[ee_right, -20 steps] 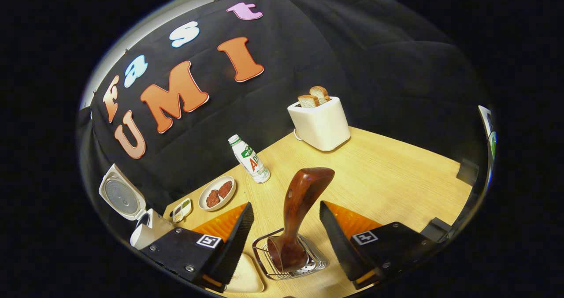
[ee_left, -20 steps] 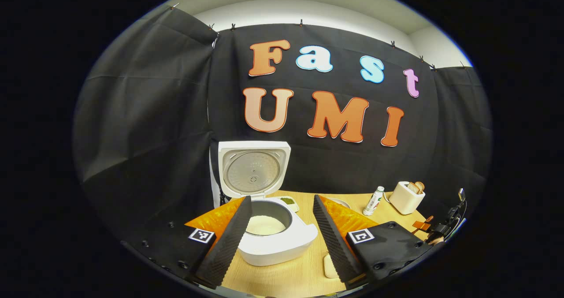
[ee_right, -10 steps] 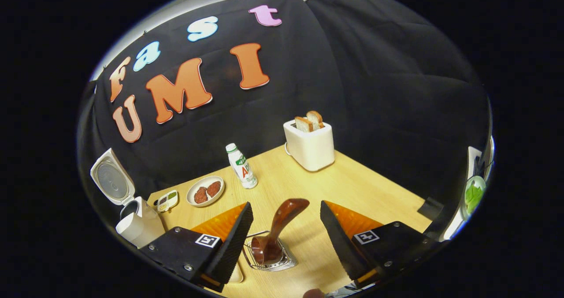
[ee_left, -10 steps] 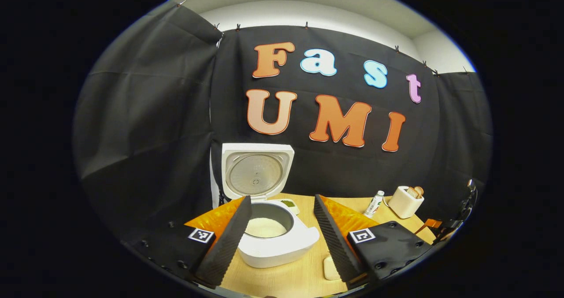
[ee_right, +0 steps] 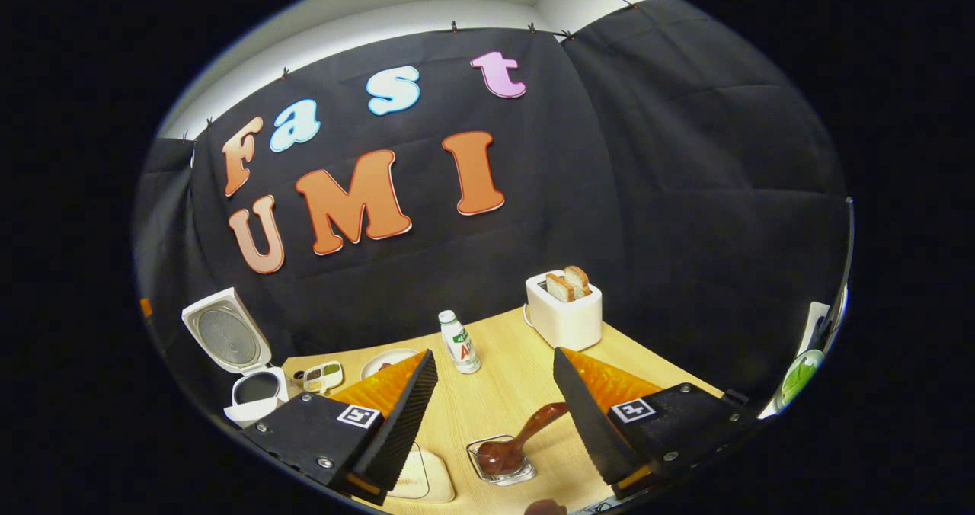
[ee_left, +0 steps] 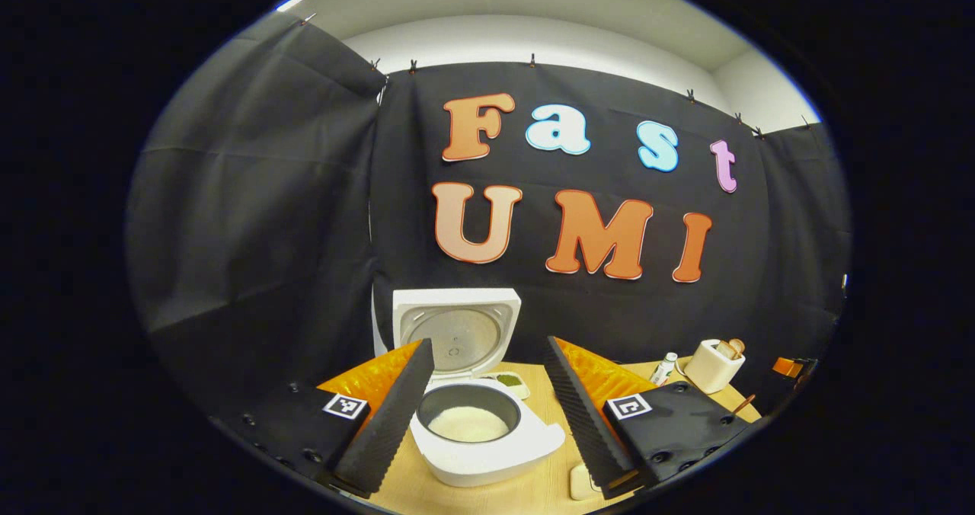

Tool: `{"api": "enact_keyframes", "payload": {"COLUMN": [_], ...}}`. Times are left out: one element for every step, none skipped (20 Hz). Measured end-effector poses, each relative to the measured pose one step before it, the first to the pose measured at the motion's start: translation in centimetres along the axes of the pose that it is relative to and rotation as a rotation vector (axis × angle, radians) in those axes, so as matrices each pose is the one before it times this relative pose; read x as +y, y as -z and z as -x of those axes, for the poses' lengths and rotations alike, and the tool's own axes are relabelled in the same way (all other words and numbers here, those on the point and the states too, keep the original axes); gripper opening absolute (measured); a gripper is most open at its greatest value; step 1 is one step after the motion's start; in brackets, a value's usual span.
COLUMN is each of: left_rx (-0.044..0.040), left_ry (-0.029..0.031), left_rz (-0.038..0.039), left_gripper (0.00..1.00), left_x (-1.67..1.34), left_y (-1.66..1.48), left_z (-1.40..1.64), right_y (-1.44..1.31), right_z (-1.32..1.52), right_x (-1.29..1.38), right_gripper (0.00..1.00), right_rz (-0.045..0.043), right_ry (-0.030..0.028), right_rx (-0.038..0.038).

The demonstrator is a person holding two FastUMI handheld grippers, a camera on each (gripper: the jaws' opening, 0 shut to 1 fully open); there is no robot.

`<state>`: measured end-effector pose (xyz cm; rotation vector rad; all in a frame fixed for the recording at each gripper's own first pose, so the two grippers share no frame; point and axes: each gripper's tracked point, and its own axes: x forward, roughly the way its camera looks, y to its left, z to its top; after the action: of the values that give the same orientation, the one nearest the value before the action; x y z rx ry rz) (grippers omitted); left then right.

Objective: Close the left gripper, press the button to open the rice cooker; take a wooden spoon from the chopstick holder with the right hand, scoop a spoonful of rice and pour it into the rice cooker, then put the wooden spoon back into the chopstick holder.

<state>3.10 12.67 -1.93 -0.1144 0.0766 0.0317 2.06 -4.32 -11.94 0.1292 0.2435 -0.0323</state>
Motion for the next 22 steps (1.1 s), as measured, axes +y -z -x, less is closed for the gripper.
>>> {"api": "enact_keyframes", "payload": {"left_rx": [-0.00804,-0.00893,-0.0082,-0.00865,-0.00258,-0.00053,-0.0008,0.00394,0.00435,0.00545,-0.00164,0.00069,-0.00529,0.00809,0.01575,0.01942,0.01629,0.00939,0.0096,0.01741,0.01547,0.01824], "left_ry": [0.01213,0.00042,-0.00859,-0.00624,-0.0045,-0.0017,-0.00148,-0.00361,-0.01122,-0.00474,0.00294,0.00092,0.00436,-0.00196,-0.0069,-0.0022,-0.00307,-0.00004,-0.00137,-0.00385,-0.00179,-0.01066], "left_rz": [0.01945,0.00975,-0.00179,-0.00384,-0.00102,0.00223,0.00231,-0.00451,-0.00743,-0.00279,0.0018,0.00414,-0.0028,-0.01385,-0.01994,-0.01231,-0.00472,-0.00362,-0.00203,-0.00255,-0.00767,-0.00426], "left_gripper": [0.99,0.99,0.99,0.99,0.99,0.99,0.99,0.98,0.98,0.99,0.99,0.99,0.99,0.99,0.99,1.0,0.99,0.98,0.99,0.99,0.99,0.99], "left_x": [-0.343,0.053,0.228,0.373,0.094,0.063,0.099,0.262,0.401,0.245,-0.061,0.08,0.016,0.178,0.386,0.06,-0.062,0.014,-0.021,0.058,0.016,0.211], "left_y": [-0.978,-1.14,-1.162,-0.912,-0.746,-0.771,-0.699,-0.672,-0.524,-0.419,-0.591,-0.613,-0.487,-0.116,0.187,0.206,0.311,0.017,0.208,0.533,0.701,0.824], "left_z": [-0.56,-0.951,-1.002,-1.13,-1.042,-0.99,-0.967,-0.976,-1.063,-0.962,-0.988,-1.065,-1.205,-1.193,-1.302,-1.397,-1.113,-1.206,-1.23,-1.358,-1.209,-1.132], "right_y": [-0.087,-0.136,-0.169,0.029,0.248,0.418,0.377,0.278,0.109,0.003,-0.001,0.108,0.156,0.055,0.042,0.191,0.132,0.113,0.221,0.19,0.153,0.041], "right_z": [-0.056,0.033,0.079,0.048,-0.114,0.054,-0.118,-0.024,-0.066,-0.077,-0.088,-0.126,-0.073,-0.175,-0.068,-0.041,-0.086,-0.09,-0.118,-0.113,-0.077,-0.085], "right_x": [0.303,0.397,0.352,0.348,0.063,0.143,0.179,0.108,0.136,0.145,0.075,0.034,-0.089,-0.075,-0.045,-0.069,-0.146,-0.176,-0.168,-0.156,-0.231,-0.333], "right_gripper": [0.95,0.95,0.95,0.95,0.95,0.95,0.95,0.95,0.95,0.95,0.95,0.95,0.95,0.95,0.95,0.95,0.95,0.95,0.95,0.95,0.95,0.95], "right_rz": [0.01447,0.01677,0.01625,0.01363,0.01118,0.01086,0.00726,0.00288,0.001,0.00038,-0.00018,-0.00005,-0.0022,-0.00504,-0.00552,-0.00455,-0.00222,-0.00072,0.00052,0.00161,0.00303,0.00353], "right_ry": [-0.00519,-0.00418,-0.0044,-0.00107,0.00353,-0.00025,-0.00025,0.00134,-0.00335,-0.00049,-0.00111,0.00092,0.00392,0.00487,0.00247,0.00439,0.00504,0.00571,0.00526,0.00495,0.00838,0.01008], "right_rx": [-0.00493,-0.0048,-0.00574,-0.00376,0.00291,0.0083,0.00789,0.00633,0.00333,-0.0005,-0.00302,-0.00017,0.00238,0.00146,0.00098,0.00126,0.00017,0.00099,0.00519,0.00564,0.00191,0.00011]}}
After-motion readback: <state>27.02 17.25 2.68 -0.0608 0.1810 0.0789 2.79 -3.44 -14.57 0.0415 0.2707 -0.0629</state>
